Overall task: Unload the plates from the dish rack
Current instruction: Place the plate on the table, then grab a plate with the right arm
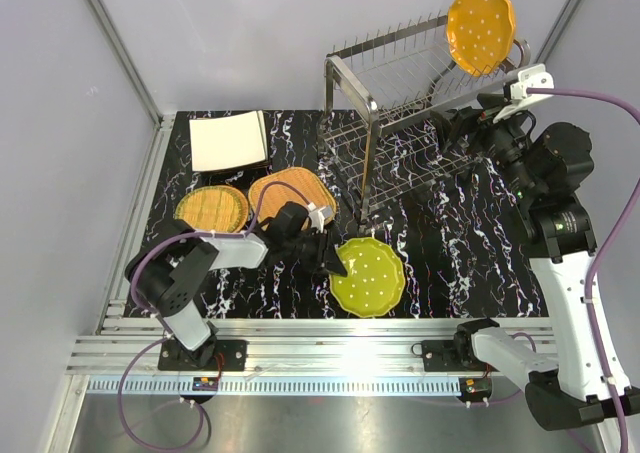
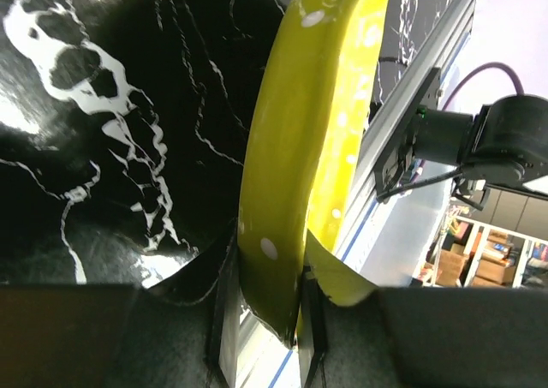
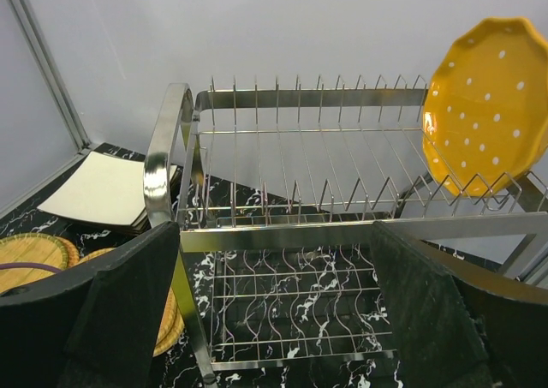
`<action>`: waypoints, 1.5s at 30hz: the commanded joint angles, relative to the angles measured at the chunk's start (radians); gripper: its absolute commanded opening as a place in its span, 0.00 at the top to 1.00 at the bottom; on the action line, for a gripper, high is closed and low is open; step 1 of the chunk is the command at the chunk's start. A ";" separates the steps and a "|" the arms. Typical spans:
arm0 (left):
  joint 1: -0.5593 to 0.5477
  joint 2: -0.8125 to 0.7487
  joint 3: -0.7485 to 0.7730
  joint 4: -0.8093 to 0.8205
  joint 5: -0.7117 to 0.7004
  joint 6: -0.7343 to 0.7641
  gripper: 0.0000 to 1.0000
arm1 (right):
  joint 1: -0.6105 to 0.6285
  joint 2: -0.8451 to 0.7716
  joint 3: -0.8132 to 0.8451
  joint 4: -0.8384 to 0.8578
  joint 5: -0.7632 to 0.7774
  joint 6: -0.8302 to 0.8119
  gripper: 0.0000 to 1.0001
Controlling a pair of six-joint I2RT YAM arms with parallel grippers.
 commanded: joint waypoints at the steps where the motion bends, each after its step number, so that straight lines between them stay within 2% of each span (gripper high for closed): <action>1: -0.008 0.012 0.062 0.126 -0.023 -0.001 0.86 | -0.007 -0.023 -0.008 0.039 0.005 0.019 0.00; 2: -0.008 0.015 0.063 0.123 -0.035 -0.003 0.80 | -0.007 -0.025 -0.010 0.039 0.005 0.019 0.00; 4: -0.011 0.015 0.066 0.110 -0.060 0.003 0.75 | -0.009 -0.026 -0.008 0.037 0.005 0.016 0.00; 5: -0.013 0.012 0.066 0.103 -0.074 0.005 0.63 | -0.007 -0.026 -0.007 0.034 0.005 0.016 0.00; 7: -0.014 -0.019 0.063 0.088 -0.106 0.020 0.43 | -0.010 -0.025 0.001 0.029 -0.001 0.010 0.00; 8: -0.013 -0.034 0.059 0.087 -0.123 0.026 0.25 | -0.010 -0.025 0.004 0.028 -0.006 0.008 0.00; 14: -0.013 -0.193 0.079 -0.067 -0.314 0.130 0.02 | -0.015 -0.013 0.022 0.008 -0.010 -0.004 0.00; 22: -0.013 -0.332 0.137 -0.305 -0.573 0.226 0.01 | -0.027 0.033 0.091 0.000 0.031 -0.035 0.00; 26: -0.013 -0.431 0.160 -0.372 -0.692 0.270 0.01 | -0.059 0.112 0.200 -0.073 0.043 -0.033 0.00; 32: -0.013 -0.622 0.203 -0.467 -0.859 0.330 0.01 | -0.139 0.326 0.496 -0.258 -0.029 -0.033 0.00; 35: -0.013 -0.715 0.215 -0.507 -0.937 0.333 0.01 | -0.193 0.485 0.671 -0.363 -0.084 -0.029 0.00; 40: -0.011 -0.844 0.200 -0.547 -1.011 0.325 0.01 | -0.294 0.708 1.056 -0.571 -0.206 -0.049 0.00; 42: -0.013 -0.893 0.185 -0.558 -1.022 0.316 0.01 | -0.343 0.793 1.174 -0.599 -0.233 -0.047 0.00; 45: -0.011 -0.935 0.169 -0.570 -1.029 0.302 0.01 | -0.410 0.851 1.210 -0.575 -0.262 -0.020 0.00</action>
